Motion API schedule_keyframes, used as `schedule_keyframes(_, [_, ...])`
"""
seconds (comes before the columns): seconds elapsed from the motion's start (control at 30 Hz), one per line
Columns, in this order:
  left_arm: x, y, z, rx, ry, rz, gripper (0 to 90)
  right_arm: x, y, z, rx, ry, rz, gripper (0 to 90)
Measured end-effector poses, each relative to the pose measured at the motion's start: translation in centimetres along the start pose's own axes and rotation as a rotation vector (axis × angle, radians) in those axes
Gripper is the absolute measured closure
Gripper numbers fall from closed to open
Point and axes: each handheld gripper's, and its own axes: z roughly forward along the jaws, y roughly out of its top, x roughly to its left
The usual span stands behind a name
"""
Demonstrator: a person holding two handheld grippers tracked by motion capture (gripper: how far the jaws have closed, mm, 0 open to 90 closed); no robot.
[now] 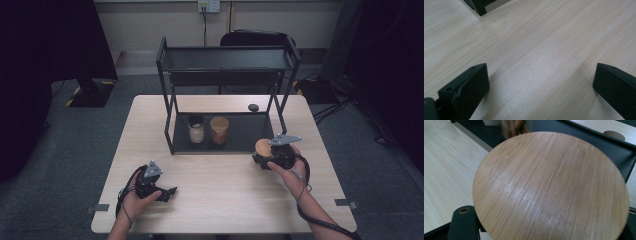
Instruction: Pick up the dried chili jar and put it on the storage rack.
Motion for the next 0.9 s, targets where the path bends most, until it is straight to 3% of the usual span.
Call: schedule_keyframes(0.9, [0.0, 0.0, 0.0, 0.0, 0.0, 0.0, 0.1, -0.1, 1.7, 1.7, 0.005, 0.008, -0.004, 25.7])
